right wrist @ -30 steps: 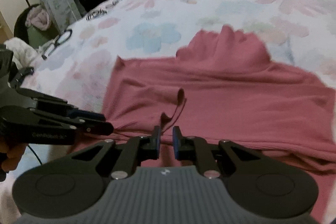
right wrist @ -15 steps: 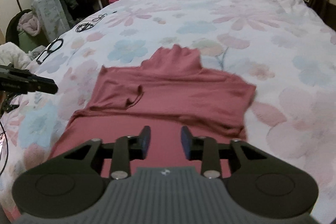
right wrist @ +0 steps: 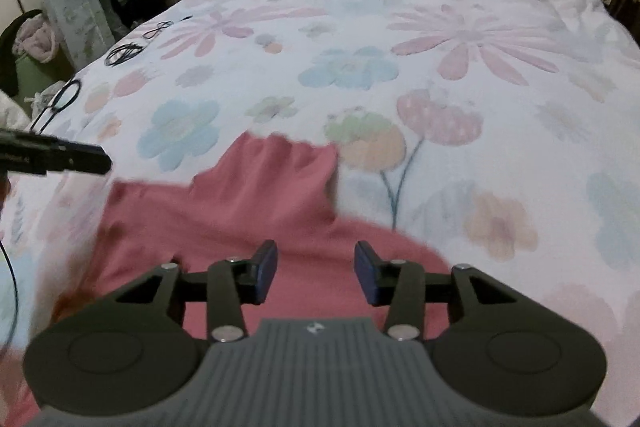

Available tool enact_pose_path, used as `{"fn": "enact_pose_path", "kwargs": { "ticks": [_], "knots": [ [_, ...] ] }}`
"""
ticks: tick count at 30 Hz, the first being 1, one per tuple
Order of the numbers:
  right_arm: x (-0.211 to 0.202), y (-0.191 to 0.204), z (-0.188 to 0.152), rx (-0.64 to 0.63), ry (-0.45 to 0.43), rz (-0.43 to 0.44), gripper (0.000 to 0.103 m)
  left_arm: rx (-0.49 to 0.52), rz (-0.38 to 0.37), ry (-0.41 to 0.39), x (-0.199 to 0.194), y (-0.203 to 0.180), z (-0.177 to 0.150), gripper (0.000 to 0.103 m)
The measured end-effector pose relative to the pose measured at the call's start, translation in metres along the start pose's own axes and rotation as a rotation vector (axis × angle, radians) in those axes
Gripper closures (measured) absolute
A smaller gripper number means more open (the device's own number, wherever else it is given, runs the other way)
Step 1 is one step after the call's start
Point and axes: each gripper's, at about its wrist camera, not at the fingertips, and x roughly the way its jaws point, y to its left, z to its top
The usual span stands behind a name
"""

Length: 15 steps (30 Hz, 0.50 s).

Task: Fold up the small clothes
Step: 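Grasp the shirt hem with the left tool while the right tool grasps the hem beside it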

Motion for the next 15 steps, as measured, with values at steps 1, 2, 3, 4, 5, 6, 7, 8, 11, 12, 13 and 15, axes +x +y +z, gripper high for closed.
{"fn": "enact_pose_path", "kwargs": {
  "ticks": [1,2,3,4,5,6,7,8,11,12,13,15],
  "knots": [
    [0.014,-0.005,0.009,0.01,0.003,0.008,0.063,-0.005,-0.004,0.01,0.015,0.002,0.006,0.038],
    [0.026,-0.009,0.018,0.018,0.003,0.01,0.063,-0.008,-0.006,0.016,0.03,0.004,0.012,0.038],
    [0.038,-0.013,0.025,0.023,0.002,0.012,0.063,-0.008,-0.007,0.021,0.042,0.005,0.015,0.038],
    [0.051,-0.016,0.032,0.025,0.002,0.013,0.063,-0.008,-0.008,0.031,0.057,0.007,0.019,0.038],
    [0.062,-0.017,0.039,0.026,0.0,0.011,0.063,-0.011,-0.01,0.037,0.068,0.009,0.021,0.038],
    [0.073,-0.019,0.044,0.029,-0.003,0.019,0.063,-0.021,-0.014,0.045,0.08,0.011,0.023,0.038],
    [0.083,-0.021,0.048,0.034,-0.001,0.03,0.063,-0.029,-0.018,0.052,0.089,0.013,0.023,0.038],
    [0.094,-0.022,0.051,0.039,0.002,0.034,0.063,-0.035,-0.022,0.057,0.099,0.014,0.023,0.038],
    [0.12,-0.025,0.057,0.067,0.006,0.048,0.065,-0.053,-0.023,0.054,0.117,0.019,0.022,0.04],
    [0.128,-0.027,0.059,0.083,0.01,0.054,0.07,-0.069,-0.032,0.056,0.121,0.021,0.022,0.044],
    [0.135,-0.03,0.059,0.106,0.012,0.065,0.082,-0.087,-0.051,0.06,0.124,0.023,0.023,0.055],
    [0.145,-0.032,0.059,0.137,0.022,0.092,0.103,-0.105,-0.084,0.057,0.125,0.025,0.024,0.084]
  ]
}}
